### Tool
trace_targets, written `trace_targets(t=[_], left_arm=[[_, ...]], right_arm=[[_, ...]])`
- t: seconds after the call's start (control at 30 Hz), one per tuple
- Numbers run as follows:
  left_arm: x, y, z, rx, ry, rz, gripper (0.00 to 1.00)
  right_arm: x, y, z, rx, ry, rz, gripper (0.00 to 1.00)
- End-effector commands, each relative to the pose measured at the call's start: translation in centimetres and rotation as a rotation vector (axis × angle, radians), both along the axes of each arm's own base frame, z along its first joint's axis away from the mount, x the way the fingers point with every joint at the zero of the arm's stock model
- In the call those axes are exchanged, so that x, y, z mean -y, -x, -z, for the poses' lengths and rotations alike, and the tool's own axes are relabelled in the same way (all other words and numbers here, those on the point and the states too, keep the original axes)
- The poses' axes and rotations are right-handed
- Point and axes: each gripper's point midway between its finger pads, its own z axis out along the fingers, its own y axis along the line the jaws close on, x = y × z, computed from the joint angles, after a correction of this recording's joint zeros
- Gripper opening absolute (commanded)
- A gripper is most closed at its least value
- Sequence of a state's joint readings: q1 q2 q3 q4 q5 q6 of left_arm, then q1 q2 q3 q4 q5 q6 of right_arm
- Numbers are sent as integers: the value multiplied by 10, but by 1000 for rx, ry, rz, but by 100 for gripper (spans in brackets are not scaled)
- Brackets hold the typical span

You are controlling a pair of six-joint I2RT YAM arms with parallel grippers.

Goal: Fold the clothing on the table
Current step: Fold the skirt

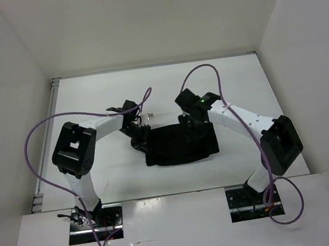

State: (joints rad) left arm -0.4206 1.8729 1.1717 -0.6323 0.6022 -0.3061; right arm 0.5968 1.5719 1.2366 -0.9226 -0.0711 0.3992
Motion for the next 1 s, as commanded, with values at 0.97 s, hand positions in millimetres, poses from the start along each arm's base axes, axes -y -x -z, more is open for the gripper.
trace_targets(t=[0.97], left_arm=[[-57,-181,-20,195,6,-274,24]], right_arm=[[-53,-125,71,130,223,-6,30]])
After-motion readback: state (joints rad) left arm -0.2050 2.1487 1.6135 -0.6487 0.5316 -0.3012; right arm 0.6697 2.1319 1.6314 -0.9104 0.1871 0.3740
